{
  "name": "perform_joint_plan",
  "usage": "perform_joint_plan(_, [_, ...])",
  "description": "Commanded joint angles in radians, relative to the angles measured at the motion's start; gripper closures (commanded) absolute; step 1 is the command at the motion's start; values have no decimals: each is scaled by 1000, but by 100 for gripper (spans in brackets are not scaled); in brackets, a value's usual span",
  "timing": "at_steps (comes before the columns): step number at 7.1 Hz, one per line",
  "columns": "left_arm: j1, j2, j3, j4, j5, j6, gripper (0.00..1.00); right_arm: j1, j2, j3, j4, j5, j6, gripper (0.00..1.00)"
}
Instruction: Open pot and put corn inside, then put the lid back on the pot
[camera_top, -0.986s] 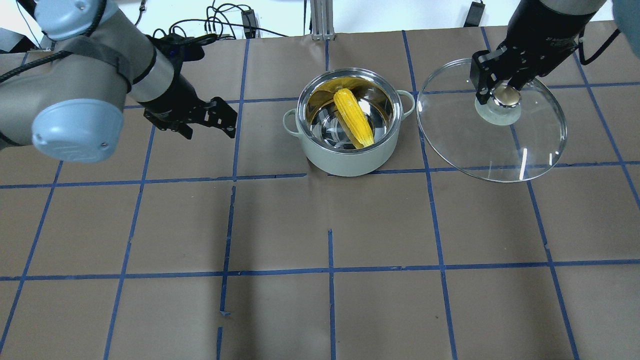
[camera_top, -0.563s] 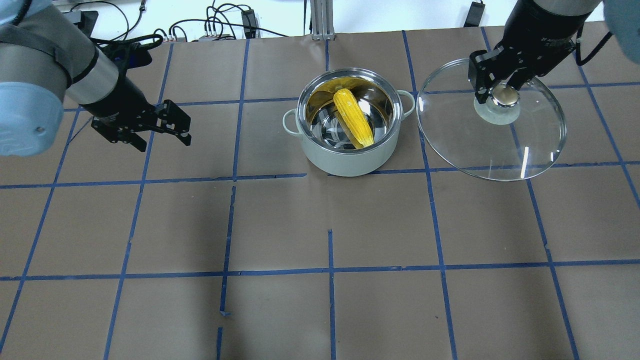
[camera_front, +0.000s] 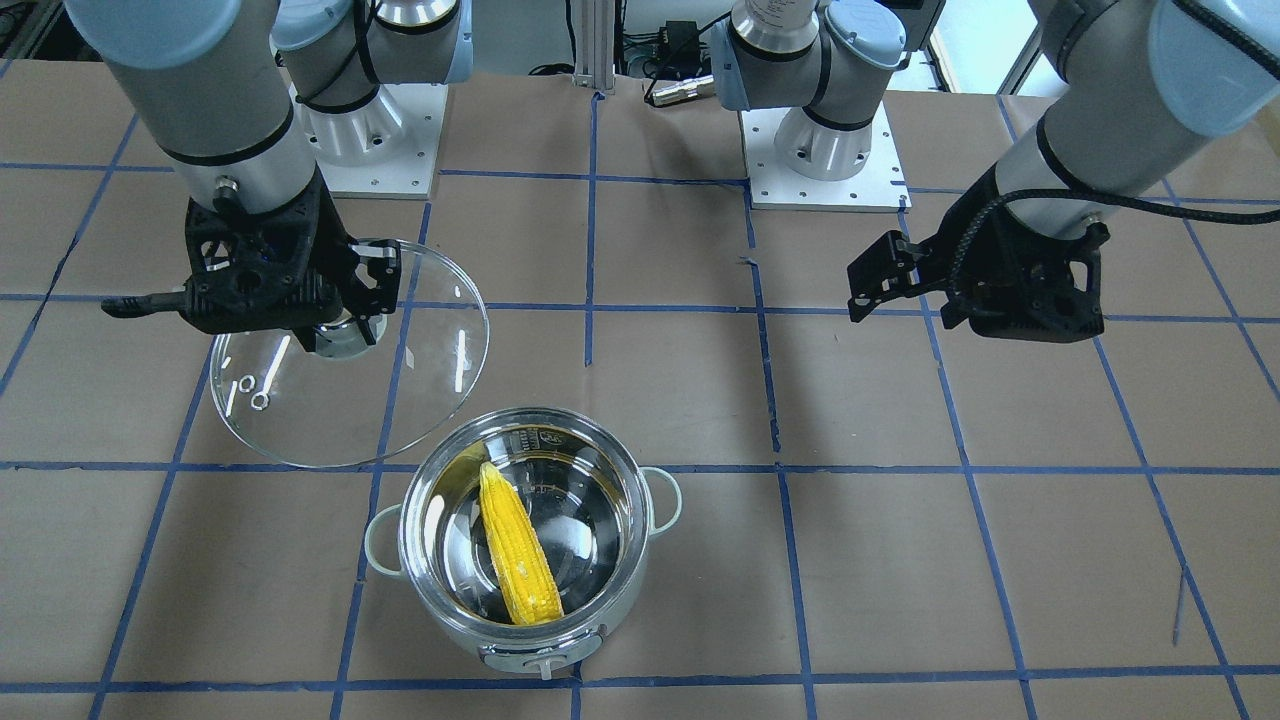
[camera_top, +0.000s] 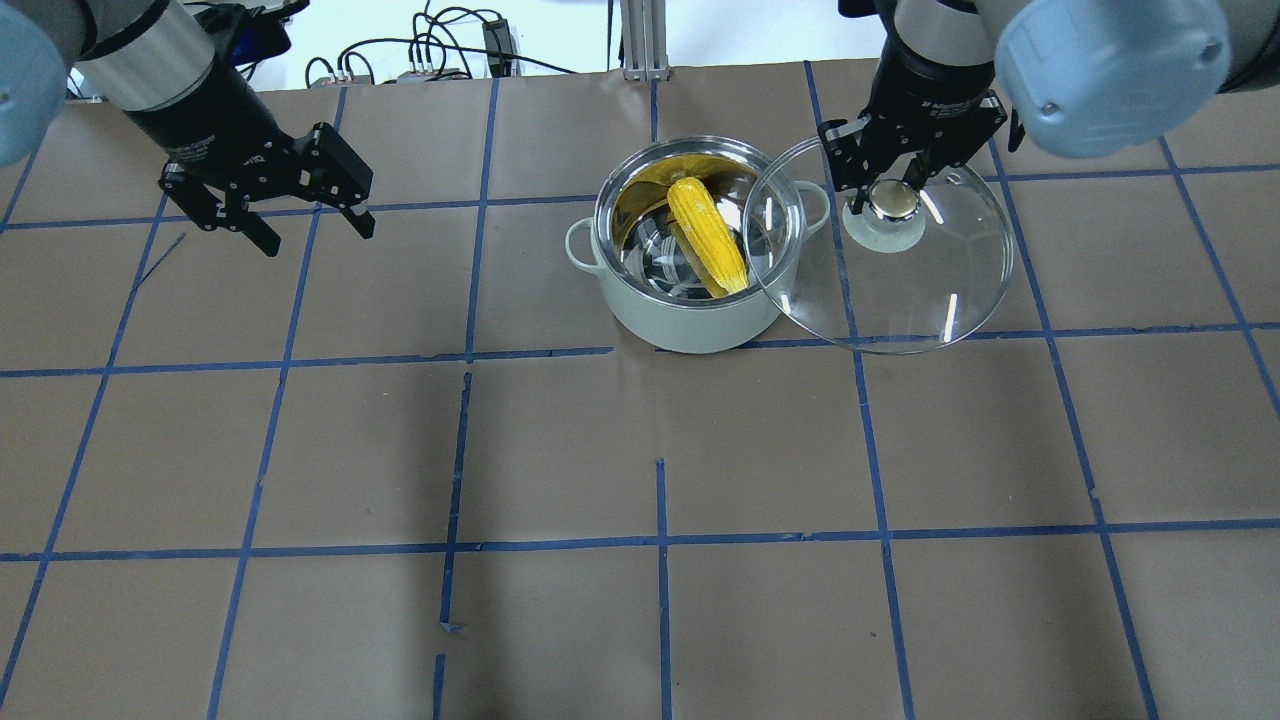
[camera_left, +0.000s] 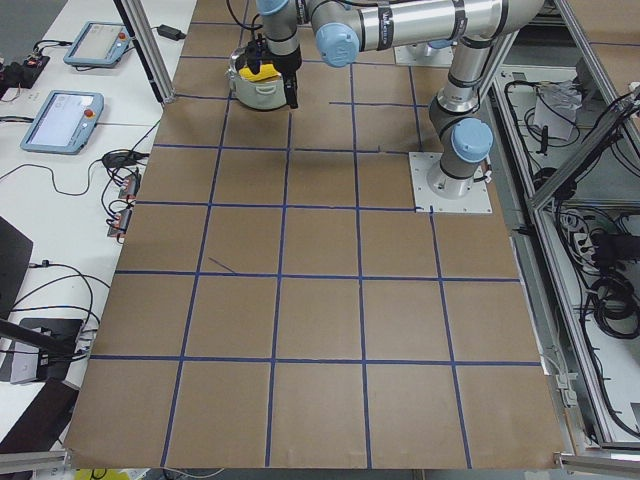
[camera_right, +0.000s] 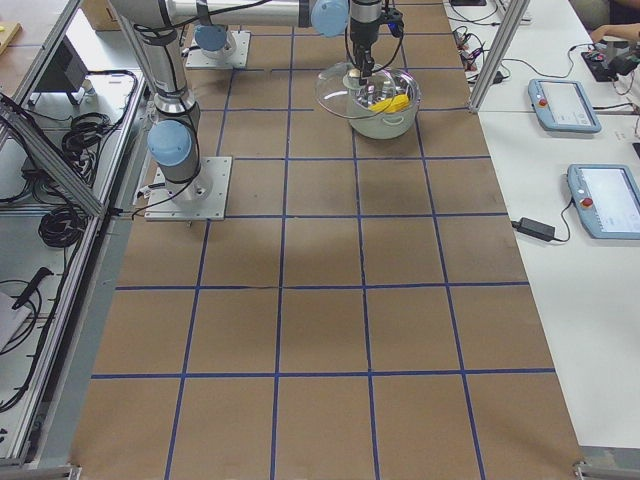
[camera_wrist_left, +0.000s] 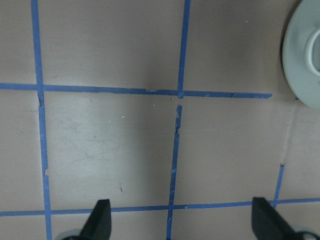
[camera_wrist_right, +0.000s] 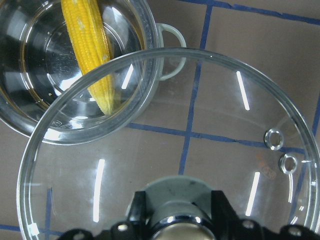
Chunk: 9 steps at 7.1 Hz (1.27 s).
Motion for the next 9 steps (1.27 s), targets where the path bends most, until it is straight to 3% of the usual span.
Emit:
perform_joint_plan(1, [-49, -13, 30, 2, -20, -7, 0, 31, 66, -51, -26, 15, 57, 66])
perform_joint_plan(3, [-50, -11, 30, 2, -3, -28, 0, 48, 132, -123, -24, 12, 69, 66])
perform_joint_plan(5, [-50, -11, 24, 0, 134, -113, 0, 57, 152, -136, -24, 17, 83, 66])
perform_joint_plan(6, [-50, -10, 18, 0, 158, -137, 0, 68, 175, -139, -33, 26, 97, 66])
perform_joint_plan(9, [-50, -10, 13, 2, 159, -140, 0, 113, 262, -218, -42, 45, 124, 66])
